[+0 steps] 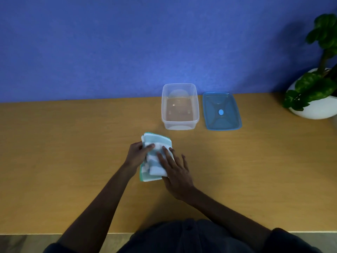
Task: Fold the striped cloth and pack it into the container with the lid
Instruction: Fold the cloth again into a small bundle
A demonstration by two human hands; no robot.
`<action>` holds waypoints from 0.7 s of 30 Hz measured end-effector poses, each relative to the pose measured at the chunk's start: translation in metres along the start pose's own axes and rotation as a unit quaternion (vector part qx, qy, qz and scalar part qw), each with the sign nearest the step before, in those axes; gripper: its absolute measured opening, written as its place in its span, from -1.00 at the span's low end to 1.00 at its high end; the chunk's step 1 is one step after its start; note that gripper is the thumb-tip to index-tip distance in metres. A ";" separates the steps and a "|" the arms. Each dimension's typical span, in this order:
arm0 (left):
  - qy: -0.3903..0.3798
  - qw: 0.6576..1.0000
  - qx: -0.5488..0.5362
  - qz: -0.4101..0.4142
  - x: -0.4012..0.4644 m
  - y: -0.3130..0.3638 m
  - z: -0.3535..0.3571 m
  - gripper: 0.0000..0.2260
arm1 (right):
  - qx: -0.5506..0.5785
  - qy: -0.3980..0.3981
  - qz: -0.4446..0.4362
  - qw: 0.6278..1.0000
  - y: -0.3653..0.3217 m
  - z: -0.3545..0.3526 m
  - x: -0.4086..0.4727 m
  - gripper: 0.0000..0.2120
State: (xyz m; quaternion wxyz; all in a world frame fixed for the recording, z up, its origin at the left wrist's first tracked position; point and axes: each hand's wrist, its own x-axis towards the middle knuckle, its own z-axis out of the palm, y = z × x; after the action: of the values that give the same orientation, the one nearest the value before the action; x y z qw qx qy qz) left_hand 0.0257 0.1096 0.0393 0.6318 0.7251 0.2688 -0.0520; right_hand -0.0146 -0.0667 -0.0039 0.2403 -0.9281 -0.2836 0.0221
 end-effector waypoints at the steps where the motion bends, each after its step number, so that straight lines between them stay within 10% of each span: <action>1: 0.015 1.000 0.011 0.007 0.001 -0.006 -0.003 -0.95 | -0.016 -0.004 -0.017 1.000 -0.001 0.005 0.002 -0.34; 21: 0.091 0.953 0.252 0.141 0.040 -0.029 -0.028 -0.69 | -0.066 0.041 -0.046 0.996 -0.027 0.028 0.030 -0.44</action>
State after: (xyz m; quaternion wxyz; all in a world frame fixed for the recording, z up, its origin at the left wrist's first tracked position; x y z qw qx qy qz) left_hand 0.0396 0.1505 0.0023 0.4028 0.8928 0.1982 0.0376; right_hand -0.0081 -0.0193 -0.0131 0.1909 -0.9281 -0.3163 -0.0460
